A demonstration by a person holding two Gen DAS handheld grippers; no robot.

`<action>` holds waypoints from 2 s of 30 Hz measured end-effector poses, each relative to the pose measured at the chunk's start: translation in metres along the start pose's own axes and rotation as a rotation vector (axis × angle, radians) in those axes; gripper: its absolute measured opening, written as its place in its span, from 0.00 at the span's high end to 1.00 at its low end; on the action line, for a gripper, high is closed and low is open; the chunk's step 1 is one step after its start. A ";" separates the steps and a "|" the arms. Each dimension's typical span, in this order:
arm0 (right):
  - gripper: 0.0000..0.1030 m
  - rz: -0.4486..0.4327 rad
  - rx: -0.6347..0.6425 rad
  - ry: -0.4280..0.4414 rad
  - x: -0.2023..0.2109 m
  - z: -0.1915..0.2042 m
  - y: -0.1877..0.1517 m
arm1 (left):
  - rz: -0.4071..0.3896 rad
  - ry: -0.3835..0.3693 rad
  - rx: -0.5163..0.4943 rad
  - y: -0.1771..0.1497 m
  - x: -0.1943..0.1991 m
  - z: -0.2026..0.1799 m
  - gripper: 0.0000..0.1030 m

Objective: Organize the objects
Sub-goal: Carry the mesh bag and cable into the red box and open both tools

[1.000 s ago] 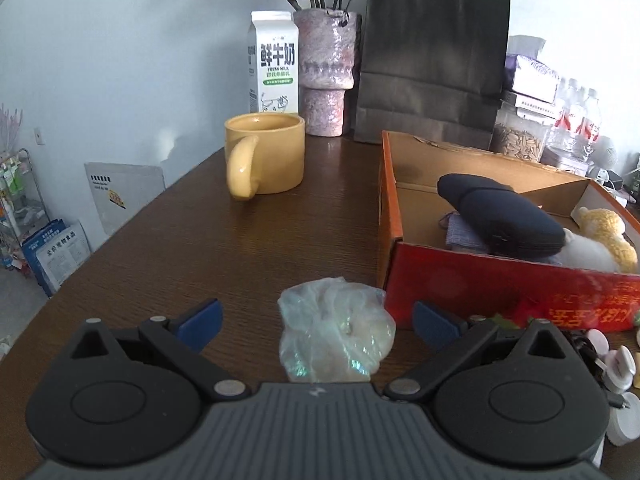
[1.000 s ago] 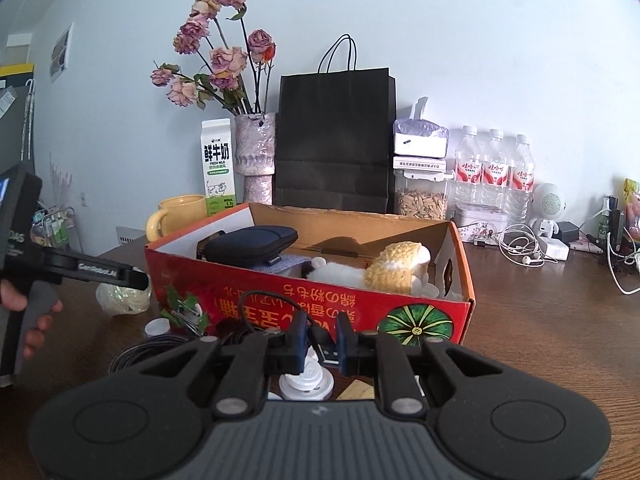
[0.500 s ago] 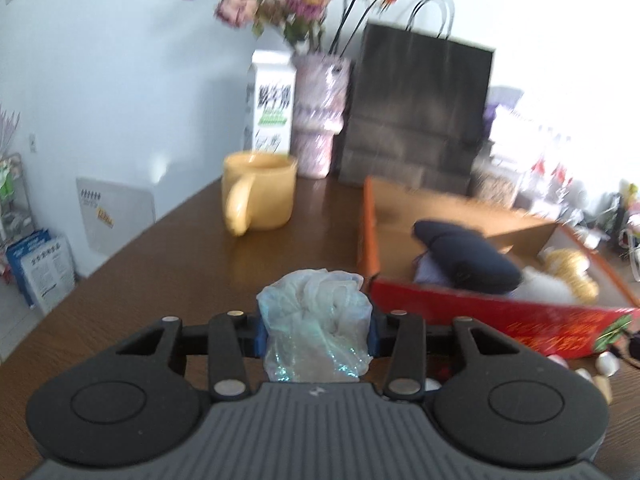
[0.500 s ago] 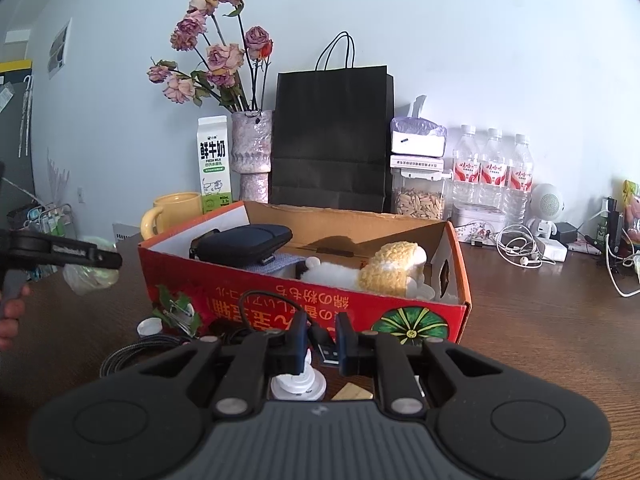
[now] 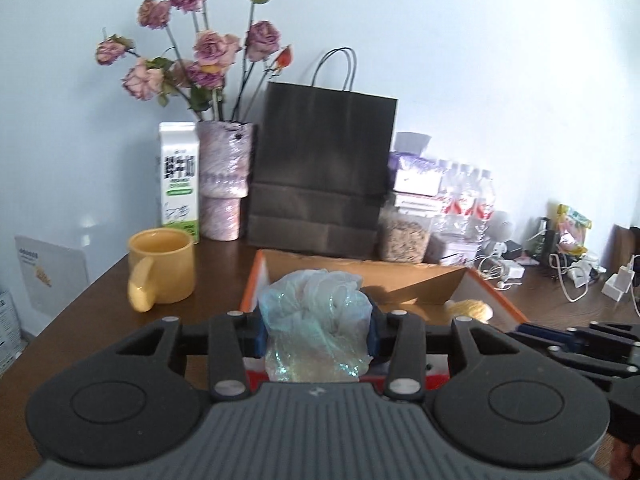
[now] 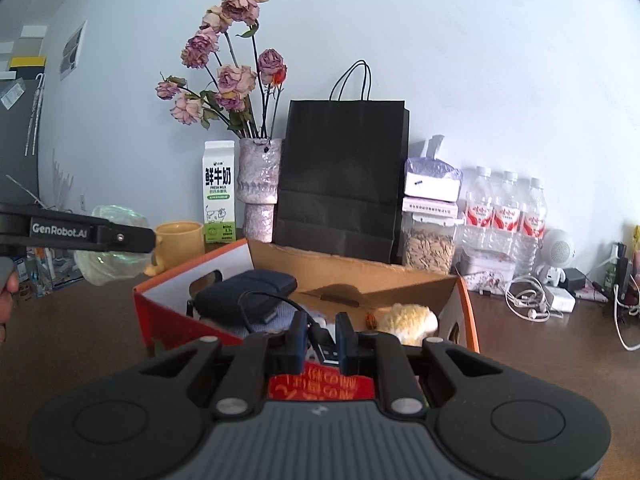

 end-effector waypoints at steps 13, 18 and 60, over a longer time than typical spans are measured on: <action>0.87 0.006 0.013 -0.005 -0.074 -0.010 0.019 | 0.009 -0.072 -0.012 0.008 -0.068 -0.034 0.58; 0.87 0.030 -0.001 -0.015 -0.104 -0.018 0.017 | 0.023 -0.084 0.008 0.011 -0.101 -0.033 0.58; 0.00 0.090 -0.042 -0.039 -0.120 -0.031 0.011 | 0.054 -0.051 -0.022 0.015 -0.120 -0.019 0.00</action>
Point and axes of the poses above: each gripper's, at about its wrist camera, not at the fingertips, and x roughly against the way its jaws point, z to its left, y to its top, the point moved 1 cm from there along -x, roughly the way its jaws point, and after that the axes turned 6 degrees about -z, right-handed, at the moved point
